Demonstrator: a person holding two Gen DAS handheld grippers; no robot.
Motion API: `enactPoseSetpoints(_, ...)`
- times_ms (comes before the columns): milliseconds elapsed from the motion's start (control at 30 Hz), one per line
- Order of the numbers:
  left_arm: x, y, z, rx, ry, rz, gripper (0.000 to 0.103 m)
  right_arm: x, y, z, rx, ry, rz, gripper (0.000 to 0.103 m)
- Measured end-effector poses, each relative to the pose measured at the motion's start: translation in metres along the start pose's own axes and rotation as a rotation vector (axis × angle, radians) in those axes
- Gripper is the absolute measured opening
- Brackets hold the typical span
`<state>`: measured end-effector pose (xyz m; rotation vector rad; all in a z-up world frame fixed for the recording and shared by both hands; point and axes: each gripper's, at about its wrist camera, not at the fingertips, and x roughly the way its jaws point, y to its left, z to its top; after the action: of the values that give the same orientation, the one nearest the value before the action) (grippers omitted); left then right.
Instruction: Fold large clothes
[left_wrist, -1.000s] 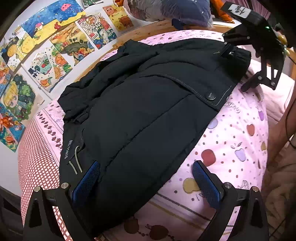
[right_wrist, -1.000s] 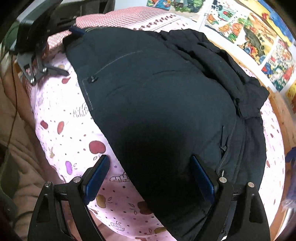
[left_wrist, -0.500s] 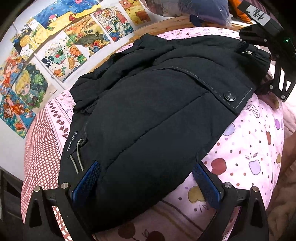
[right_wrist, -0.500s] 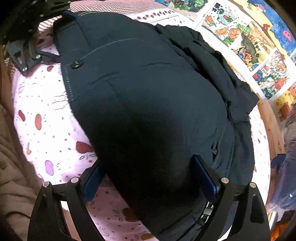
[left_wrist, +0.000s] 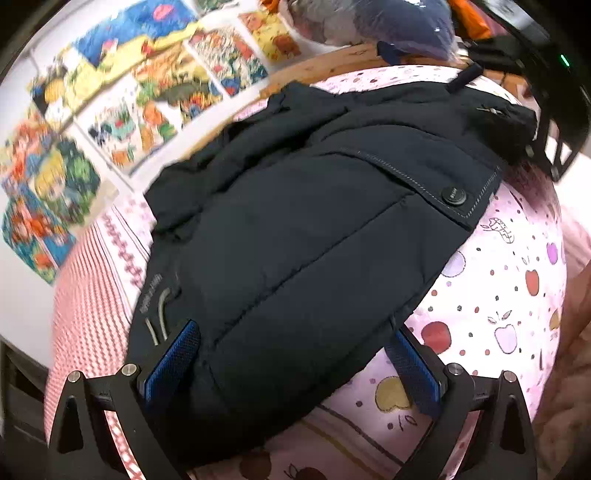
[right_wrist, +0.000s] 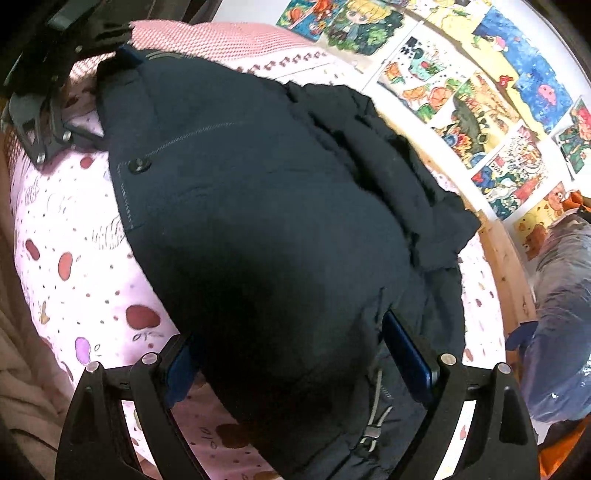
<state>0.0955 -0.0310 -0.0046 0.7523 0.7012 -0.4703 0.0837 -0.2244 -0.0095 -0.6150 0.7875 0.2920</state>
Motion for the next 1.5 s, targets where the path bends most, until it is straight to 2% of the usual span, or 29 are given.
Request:
enactPoseSetpoints(133,-0.009,-0.009,0.005,0.082,-0.064,0.071,0.101,-0.007,-0.017,0.003,0.063,-0.030,-0.012,0.088)
enactPoseSetpoints(300,-0.020,-0.004,0.013,0.085,-0.127,0.075,0.097,-0.012,-0.028,0.005,0.116,-0.057,-0.014,0.088)
enactPoseSetpoints(533,-0.017,0.000,0.013,0.083,-0.124,0.049,0.096,-0.032,-0.049,0.011,0.205,-0.163,-0.048,0.088)
enactPoseSetpoints(733,-0.015,0.000,0.016,0.079,-0.116,0.091,0.094,-0.038,-0.059,0.019,0.254,-0.197,-0.066,0.088)
enactPoseSetpoints(900,-0.017,0.017,0.029,0.037,-0.123,0.138,0.062,-0.037,-0.057,0.024,0.249,-0.203,-0.080,0.088)
enactPoseSetpoints(933,-0.019,0.022,0.033,0.020,-0.127,0.138,0.059,-0.036,-0.056,0.025,0.246,-0.201,-0.083,0.088)
enactPoseSetpoints(1000,-0.021,0.030,0.038,-0.008,-0.135,0.134,0.043,-0.037,-0.053,0.025,0.242,-0.196,-0.079,0.088)
enactPoseSetpoints(1067,-0.023,0.037,0.044,-0.047,-0.135,0.119,0.031,-0.036,-0.051,0.023,0.237,-0.184,-0.060,0.088)
enactPoseSetpoints(1200,-0.025,0.045,0.056,-0.095,-0.127,0.115,0.024,-0.030,-0.035,0.014,0.162,-0.146,-0.018,0.088)
enactPoseSetpoints(1433,-0.027,0.064,0.074,-0.200,-0.122,0.083,0.021,-0.020,0.004,0.005,0.005,-0.080,0.048,0.085)
enactPoseSetpoints(1467,-0.027,0.066,0.076,-0.208,-0.122,0.082,0.021,-0.018,0.008,0.004,-0.012,-0.071,0.044,0.084)
enactPoseSetpoints(1500,-0.027,0.068,0.078,-0.215,-0.124,0.081,0.021,-0.016,0.011,0.003,-0.026,-0.060,0.038,0.076)
